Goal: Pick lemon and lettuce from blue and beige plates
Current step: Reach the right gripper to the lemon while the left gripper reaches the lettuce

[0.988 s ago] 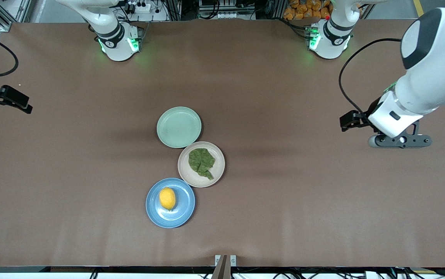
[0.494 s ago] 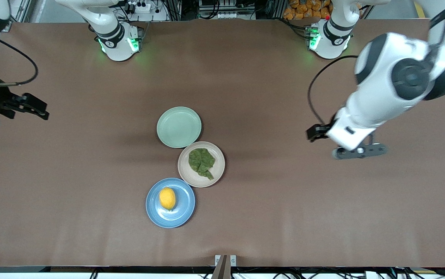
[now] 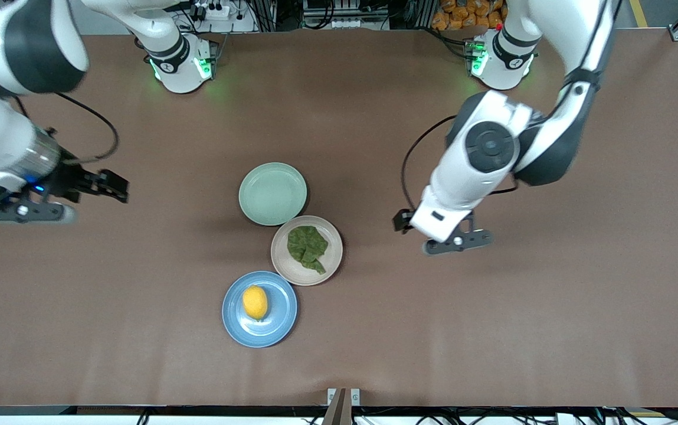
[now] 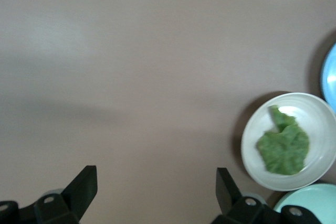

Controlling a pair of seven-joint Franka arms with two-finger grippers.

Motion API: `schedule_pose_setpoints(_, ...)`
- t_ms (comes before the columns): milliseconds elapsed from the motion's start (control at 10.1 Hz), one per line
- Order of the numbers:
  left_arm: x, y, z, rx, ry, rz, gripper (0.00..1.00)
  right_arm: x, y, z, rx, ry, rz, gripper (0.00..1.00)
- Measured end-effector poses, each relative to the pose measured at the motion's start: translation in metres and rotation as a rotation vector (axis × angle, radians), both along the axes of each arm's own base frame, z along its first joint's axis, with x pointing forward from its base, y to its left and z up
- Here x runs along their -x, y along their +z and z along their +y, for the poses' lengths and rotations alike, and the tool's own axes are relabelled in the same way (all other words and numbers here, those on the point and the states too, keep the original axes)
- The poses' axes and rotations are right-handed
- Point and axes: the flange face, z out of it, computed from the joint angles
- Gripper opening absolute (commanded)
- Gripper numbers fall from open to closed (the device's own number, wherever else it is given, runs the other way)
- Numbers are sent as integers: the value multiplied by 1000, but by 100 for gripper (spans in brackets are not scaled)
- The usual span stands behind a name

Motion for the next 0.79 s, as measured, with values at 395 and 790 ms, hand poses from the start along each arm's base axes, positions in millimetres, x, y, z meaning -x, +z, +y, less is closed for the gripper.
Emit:
schedule_pose_setpoints(395,7,-49,-71,70,66,-129,100,-20,-89,108,-10,-84,-28,100)
schedule_pose_setpoints(790,24,-92,-113,111,120,-210,100,-46,-168,160,-66,-122,-92,100)
